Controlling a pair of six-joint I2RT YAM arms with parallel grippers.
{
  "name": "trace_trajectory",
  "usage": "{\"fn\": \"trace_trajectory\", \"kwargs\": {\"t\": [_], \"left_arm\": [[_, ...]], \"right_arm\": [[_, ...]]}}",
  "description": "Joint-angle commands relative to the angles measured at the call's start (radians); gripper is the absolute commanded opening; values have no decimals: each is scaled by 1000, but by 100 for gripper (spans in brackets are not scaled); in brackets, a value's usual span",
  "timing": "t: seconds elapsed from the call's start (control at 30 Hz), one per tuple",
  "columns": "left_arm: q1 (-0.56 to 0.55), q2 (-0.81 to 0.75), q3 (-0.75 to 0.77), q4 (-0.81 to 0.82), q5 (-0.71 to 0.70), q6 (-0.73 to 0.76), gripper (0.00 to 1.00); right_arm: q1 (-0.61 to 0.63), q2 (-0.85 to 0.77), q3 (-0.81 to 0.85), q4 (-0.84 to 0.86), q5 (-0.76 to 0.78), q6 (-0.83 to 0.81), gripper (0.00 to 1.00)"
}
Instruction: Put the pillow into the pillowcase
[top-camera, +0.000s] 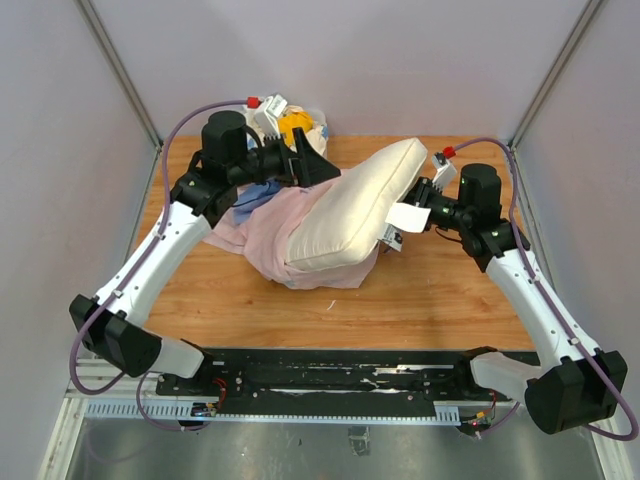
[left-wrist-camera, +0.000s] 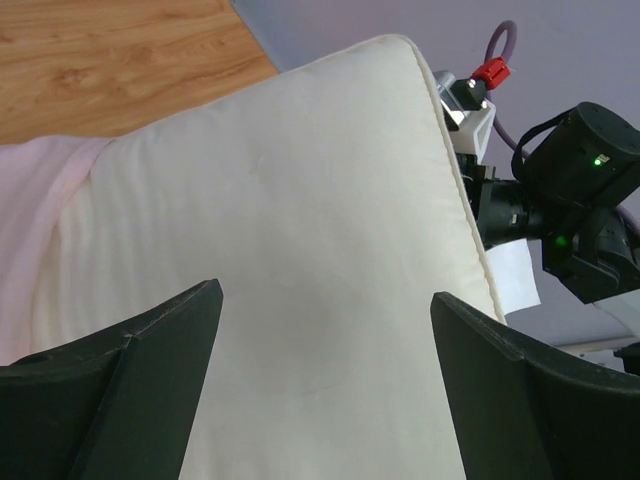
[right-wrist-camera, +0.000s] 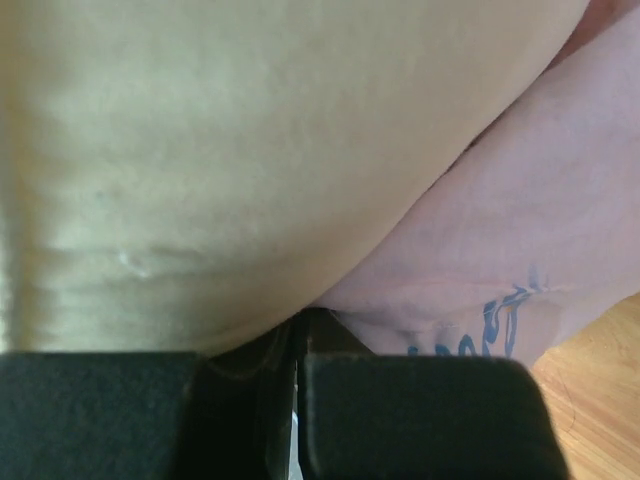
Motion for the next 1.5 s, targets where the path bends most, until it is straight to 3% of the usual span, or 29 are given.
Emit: {"fn": "trace_trajectory", "kwargs": {"t": [0.0,0.13,0.23,0.6,1.07,1.23,1.37,1.47], "left_arm": [[29,-47,14,50,45,-13,91],[37,-40,54,-147,-136,119,91],[39,-41,4,-250,-289,190,91],[42,-33,-266,-160,-439,238,91],[42,116,-298,-59,-512,251,89],[41,156,-298,-46,-518,248,81],[41,169,-291,-51,-518,239,59],[42,153,-279,-63,-526,231,48]], "right_arm": [[-11,-1,10,48,-13,-13,1],[-12,1,13,46,-16,-13,1],[-12,0,23,40,-17,-15,1],[-11,-1,42,-14,-21,-29,1],[-12,-3,66,-42,-9,-27,1],[-12,0,65,-40,-9,-26,1],[-11,2,61,-36,-9,-25,1],[-12,4,56,-32,-9,-26,1]]}}
